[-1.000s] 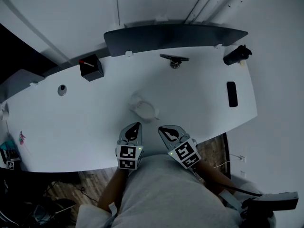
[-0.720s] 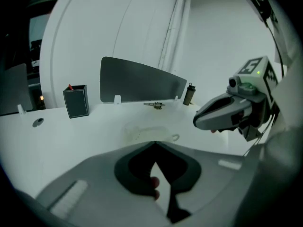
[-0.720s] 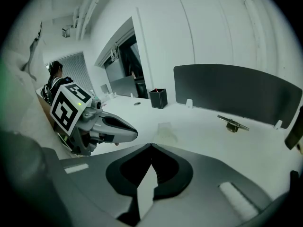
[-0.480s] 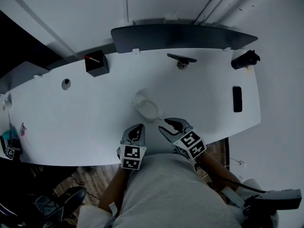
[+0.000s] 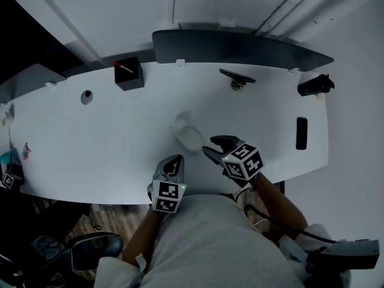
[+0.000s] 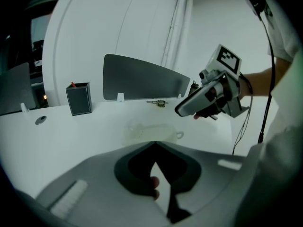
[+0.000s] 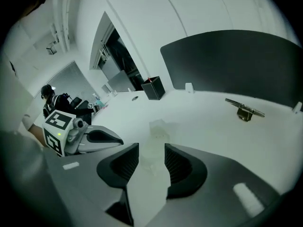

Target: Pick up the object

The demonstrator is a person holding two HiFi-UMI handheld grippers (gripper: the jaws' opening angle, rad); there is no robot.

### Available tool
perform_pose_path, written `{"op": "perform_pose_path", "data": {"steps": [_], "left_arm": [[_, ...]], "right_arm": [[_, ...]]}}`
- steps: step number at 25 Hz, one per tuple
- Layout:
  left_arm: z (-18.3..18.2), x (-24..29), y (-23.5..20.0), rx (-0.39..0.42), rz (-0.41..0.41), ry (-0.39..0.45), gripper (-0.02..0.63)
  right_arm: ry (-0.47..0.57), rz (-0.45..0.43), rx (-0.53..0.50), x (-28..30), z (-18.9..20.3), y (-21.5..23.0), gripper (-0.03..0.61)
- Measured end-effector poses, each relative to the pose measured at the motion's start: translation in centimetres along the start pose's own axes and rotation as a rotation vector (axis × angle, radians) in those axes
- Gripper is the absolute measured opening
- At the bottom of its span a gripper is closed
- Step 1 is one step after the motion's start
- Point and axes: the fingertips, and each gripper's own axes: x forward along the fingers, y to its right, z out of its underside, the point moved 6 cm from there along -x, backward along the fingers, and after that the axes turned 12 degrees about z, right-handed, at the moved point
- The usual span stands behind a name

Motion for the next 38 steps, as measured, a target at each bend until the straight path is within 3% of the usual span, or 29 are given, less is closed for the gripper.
{"op": "perform_pose_path", "data": {"steps": [4,11,20,24,32,38], "left_arm": [[-0.1,0.0,-0.3,-0.016,-0.012,0.007,0.002],[-0.2,-0.1,-0.9,-0.028,-0.037,0.012,0.002],[0.2,-0.5,-1.7,-0.043,-0.051,0.006,0.002],[0.3,-0.6,-1.8,-0.053,-0.06,0.005,0.002],[0.7,-0.8,-2.3,-0.081,-0.077,-0.004,0.002],[0.8,-0.6,-2.6,-0.099,-0.08,-0.014,0.002]], "right_arm": [[-0.059,0.025,-0.063,1.4,-1.0,1.0,0.178],[-0.165,-0.018,-0.113,4.1,-1.7,1.7,0.21],[-0.334,-0.143,-0.119,7.5,-1.6,2.3,0.21],[-0.391,-0.22,-0.064,8.6,-1.5,2.9,0.21],[-0.481,-0.407,0.174,10.9,-1.2,4.2,0.219],[-0.577,-0.484,0.246,12.7,-0.8,4.6,0.219]]}}
